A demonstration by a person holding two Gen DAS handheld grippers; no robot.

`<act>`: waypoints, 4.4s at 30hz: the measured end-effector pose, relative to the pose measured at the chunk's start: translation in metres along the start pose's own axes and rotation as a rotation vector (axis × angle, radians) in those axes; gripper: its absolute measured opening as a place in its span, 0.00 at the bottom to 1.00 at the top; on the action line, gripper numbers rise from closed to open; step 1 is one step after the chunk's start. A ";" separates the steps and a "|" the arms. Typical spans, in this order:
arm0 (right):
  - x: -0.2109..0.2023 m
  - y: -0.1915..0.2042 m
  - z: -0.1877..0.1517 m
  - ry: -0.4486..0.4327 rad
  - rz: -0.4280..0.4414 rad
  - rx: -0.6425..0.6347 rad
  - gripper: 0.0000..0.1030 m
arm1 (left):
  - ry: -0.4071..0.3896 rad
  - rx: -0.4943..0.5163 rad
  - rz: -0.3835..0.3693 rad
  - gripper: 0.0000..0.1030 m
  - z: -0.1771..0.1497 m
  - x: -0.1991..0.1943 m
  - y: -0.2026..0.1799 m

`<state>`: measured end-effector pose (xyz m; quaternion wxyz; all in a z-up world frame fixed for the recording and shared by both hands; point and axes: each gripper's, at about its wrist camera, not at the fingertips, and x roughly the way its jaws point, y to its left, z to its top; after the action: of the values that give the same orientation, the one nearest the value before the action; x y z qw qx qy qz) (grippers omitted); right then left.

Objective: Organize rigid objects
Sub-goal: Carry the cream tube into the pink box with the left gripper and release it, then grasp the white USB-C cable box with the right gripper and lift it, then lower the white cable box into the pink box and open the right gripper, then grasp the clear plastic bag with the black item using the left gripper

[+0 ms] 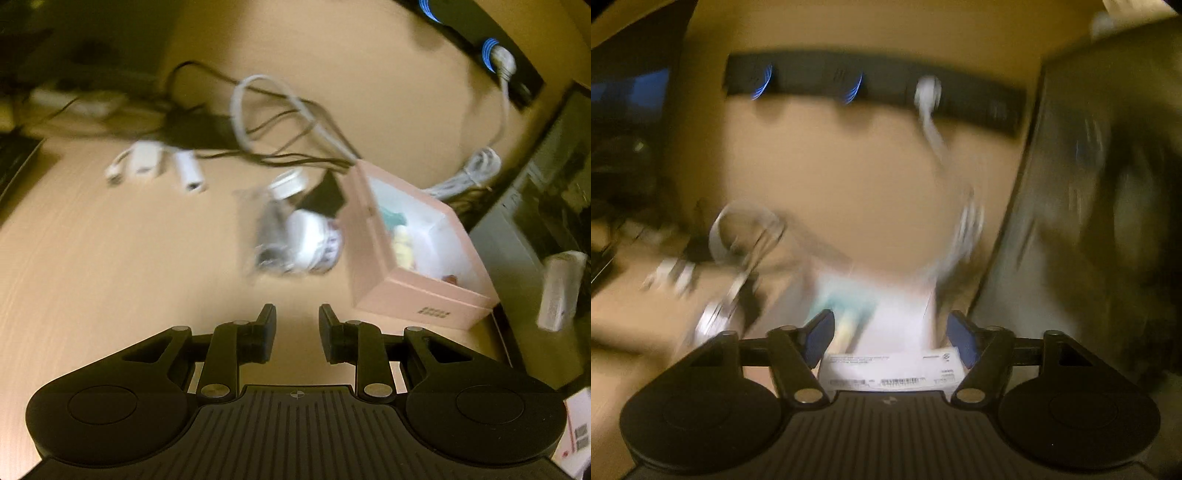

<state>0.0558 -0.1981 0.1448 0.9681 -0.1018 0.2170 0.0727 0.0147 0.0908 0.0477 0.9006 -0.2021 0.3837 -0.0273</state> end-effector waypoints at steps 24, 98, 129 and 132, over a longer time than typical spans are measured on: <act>0.033 0.027 -0.108 0.346 0.224 0.050 0.78 | 0.110 0.042 -0.018 0.27 -0.012 -0.015 0.011; 0.120 0.209 -0.024 0.416 0.377 0.039 0.30 | -0.069 0.034 -0.071 0.28 0.145 0.125 0.140; -0.032 0.119 -0.123 0.313 0.415 -0.169 0.68 | 0.116 0.220 -0.002 0.30 0.004 0.050 0.011; -0.036 0.101 -0.140 0.240 0.392 -0.141 0.69 | 0.107 0.213 0.007 0.30 0.000 0.045 0.015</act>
<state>-0.0517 -0.1359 0.0198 0.8932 -0.1330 0.3406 0.2616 0.0441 0.0953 0.0113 0.8953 -0.1024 0.4268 -0.0756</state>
